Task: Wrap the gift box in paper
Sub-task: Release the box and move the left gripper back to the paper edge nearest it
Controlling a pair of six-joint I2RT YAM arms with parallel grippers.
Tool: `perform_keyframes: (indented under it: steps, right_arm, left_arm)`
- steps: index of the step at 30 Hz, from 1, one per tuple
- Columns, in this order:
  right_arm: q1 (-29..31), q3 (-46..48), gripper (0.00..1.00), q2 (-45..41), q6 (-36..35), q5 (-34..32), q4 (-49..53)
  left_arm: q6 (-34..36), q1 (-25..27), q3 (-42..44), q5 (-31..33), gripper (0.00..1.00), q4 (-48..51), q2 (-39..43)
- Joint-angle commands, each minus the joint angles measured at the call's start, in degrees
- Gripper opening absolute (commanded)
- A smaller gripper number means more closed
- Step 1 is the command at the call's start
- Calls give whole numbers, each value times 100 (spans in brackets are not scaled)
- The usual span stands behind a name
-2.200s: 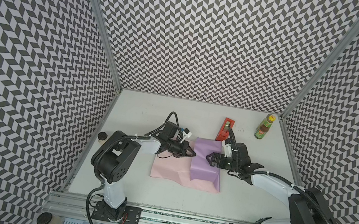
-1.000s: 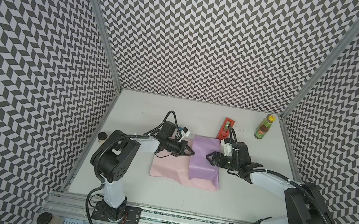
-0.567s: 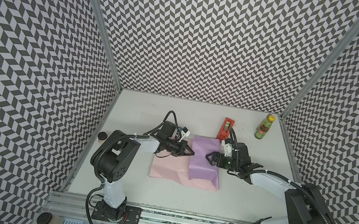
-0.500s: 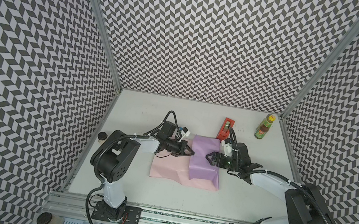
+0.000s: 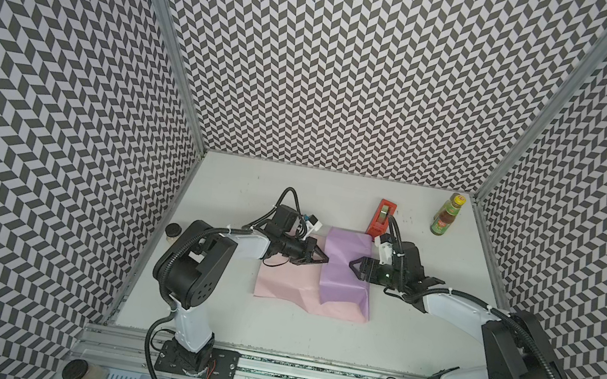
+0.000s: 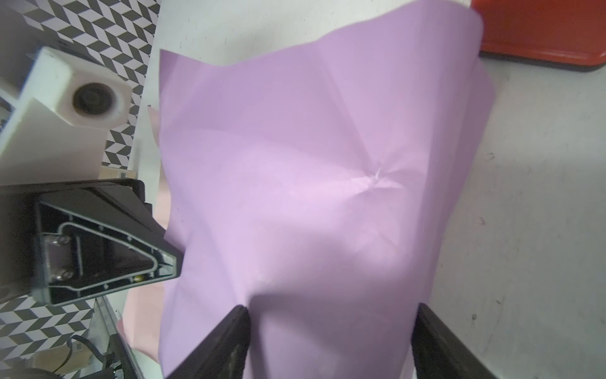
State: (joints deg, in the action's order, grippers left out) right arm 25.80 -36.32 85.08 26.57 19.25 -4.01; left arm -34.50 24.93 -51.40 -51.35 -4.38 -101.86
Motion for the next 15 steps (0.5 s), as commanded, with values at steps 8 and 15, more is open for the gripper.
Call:
perform_keyframes:
  steps: [8,15]
  right_arm:
    - [31,386,74,275,-262,-472,850]
    - [31,390,74,272,-287,-416,774]
  left_arm:
    - [-6,-203,-207,552,42,408,337]
    - [290,-1084,304,1010,55,789,1433]
